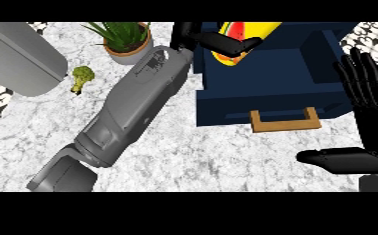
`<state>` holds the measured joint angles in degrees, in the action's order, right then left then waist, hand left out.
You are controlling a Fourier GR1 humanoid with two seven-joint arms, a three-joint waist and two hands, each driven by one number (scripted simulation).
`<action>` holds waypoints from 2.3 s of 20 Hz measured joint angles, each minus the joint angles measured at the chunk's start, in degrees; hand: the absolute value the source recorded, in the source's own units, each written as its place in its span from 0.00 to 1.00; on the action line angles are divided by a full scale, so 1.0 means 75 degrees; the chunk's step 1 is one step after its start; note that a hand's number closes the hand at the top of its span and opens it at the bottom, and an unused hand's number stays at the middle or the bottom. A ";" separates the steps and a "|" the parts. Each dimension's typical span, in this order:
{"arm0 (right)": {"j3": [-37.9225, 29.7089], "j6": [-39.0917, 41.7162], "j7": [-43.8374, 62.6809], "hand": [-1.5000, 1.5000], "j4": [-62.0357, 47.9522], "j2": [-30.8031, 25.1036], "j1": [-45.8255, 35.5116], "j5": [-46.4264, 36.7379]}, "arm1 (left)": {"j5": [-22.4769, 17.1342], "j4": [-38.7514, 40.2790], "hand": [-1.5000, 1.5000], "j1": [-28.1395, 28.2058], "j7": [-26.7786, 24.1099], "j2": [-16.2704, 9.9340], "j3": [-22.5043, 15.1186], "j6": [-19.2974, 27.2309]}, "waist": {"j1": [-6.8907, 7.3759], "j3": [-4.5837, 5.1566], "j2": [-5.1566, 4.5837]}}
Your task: Pick up the cup, place it into the drawer and close the drawer
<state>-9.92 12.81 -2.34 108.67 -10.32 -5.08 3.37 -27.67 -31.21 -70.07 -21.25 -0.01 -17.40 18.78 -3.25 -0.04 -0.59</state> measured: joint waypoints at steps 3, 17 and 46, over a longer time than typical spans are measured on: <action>-0.0048 0.0113 -0.0097 0.00 0.0004 -0.0054 0.0082 0.0065 | -0.0264 0.0308 1.00 -0.0190 0.0088 0.0000 -0.0474 0.0259 | -0.0077 -0.0002 -0.0013; -0.0095 0.0181 -0.0101 0.00 -0.0255 -0.0133 -0.0300 0.0128 | -0.0626 0.0863 0.00 -0.0401 0.0977 -0.0001 -0.2568 0.0875 | -0.0226 -0.0006 -0.0066; 0.0656 0.1345 0.0579 1.00 0.1101 -0.1039 0.0540 -0.1039 | -0.1496 -0.1836 0.00 0.0561 0.0755 -0.1376 -0.1554 0.1148 | 0.0532 0.0009 0.0126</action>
<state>-4.99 22.90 2.01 116.93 -18.11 -1.04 -4.42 -38.89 -44.98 -65.86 -15.58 -10.33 -29.05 27.39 0.74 0.02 0.36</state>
